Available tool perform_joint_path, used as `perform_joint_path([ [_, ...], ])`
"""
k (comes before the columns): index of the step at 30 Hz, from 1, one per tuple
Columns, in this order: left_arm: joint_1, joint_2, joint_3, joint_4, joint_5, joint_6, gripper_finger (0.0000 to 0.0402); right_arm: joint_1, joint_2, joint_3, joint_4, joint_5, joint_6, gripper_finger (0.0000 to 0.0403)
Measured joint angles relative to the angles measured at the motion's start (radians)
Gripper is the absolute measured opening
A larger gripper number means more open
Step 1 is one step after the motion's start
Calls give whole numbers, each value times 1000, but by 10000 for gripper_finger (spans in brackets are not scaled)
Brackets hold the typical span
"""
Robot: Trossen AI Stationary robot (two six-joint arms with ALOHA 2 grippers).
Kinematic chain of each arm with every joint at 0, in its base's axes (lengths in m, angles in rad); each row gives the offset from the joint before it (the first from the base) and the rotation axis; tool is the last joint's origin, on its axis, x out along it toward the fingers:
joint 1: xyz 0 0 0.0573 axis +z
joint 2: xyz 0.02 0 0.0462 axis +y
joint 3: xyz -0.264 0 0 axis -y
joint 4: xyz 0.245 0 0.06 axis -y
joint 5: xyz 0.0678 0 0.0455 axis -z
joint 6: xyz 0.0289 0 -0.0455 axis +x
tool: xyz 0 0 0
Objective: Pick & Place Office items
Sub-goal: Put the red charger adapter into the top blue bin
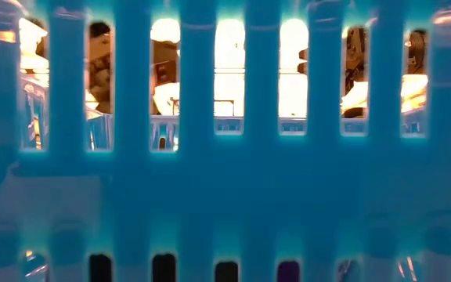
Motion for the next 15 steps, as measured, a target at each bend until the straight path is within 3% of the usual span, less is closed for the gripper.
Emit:
perform_joint_path([
  [6, -53, -12, 0, -126, 78, -139, 313, 0, 0, 0, 0, 0, -2, 171],
  [15, -118, -23, 32, -346, 38, -212, 291, 0, 0, 0, -1, 0, -18, 171],
])
